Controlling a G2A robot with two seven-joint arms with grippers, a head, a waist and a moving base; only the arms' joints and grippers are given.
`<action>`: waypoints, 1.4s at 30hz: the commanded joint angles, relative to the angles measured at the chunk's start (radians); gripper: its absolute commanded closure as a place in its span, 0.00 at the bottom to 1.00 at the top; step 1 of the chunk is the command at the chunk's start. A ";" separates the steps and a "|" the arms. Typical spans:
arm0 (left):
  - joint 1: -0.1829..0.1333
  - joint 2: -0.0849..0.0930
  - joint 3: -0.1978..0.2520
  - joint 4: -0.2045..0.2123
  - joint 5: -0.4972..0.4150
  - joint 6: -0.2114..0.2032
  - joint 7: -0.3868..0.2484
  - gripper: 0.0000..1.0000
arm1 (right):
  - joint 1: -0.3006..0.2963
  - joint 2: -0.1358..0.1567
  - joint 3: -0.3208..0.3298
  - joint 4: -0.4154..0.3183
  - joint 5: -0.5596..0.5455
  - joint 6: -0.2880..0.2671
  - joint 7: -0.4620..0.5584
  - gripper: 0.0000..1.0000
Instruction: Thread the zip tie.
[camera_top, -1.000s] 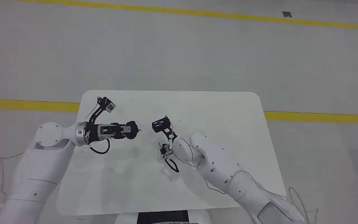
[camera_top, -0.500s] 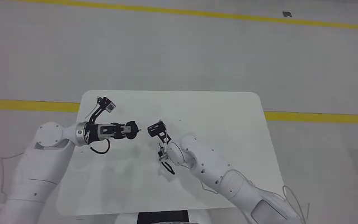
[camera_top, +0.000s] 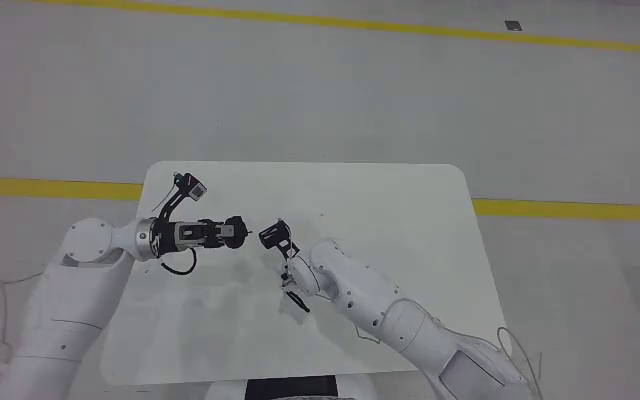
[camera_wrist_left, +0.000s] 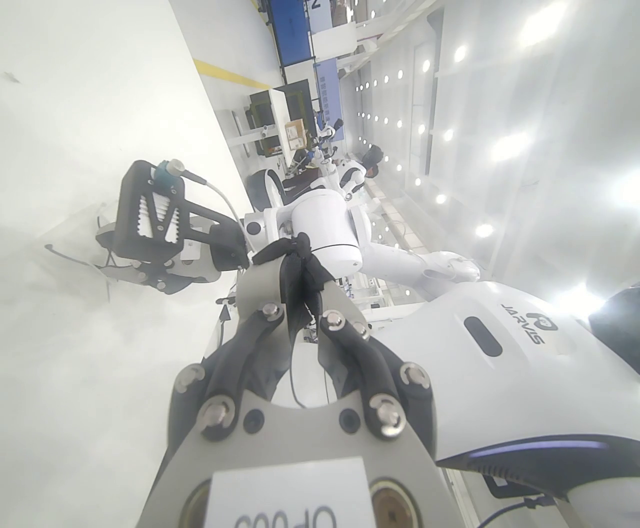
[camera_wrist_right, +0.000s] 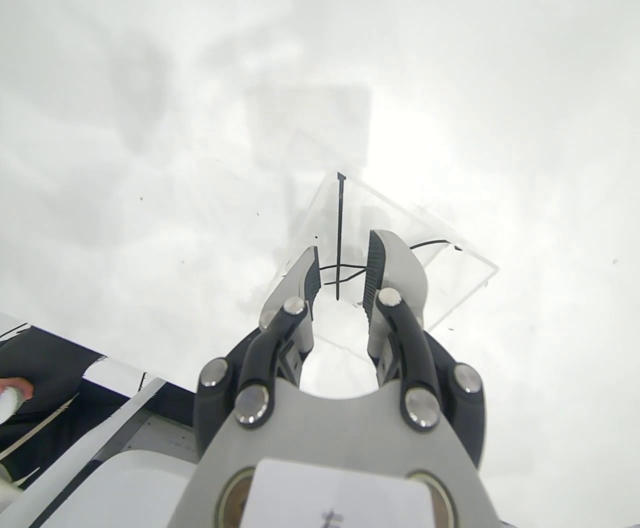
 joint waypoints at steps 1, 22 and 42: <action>0.000 0.000 0.000 0.000 0.000 0.000 0.000 1.00 | 0.001 -0.004 -0.001 0.006 -0.002 -0.004 0.001 0.78; 0.000 0.000 0.000 0.000 0.000 0.000 0.000 1.00 | 0.015 -0.047 -0.018 0.062 -0.057 -0.038 0.036 0.79; 0.000 0.000 0.000 0.000 0.000 0.000 0.000 1.00 | 0.001 -0.075 -0.009 0.067 -0.133 -0.061 0.058 0.77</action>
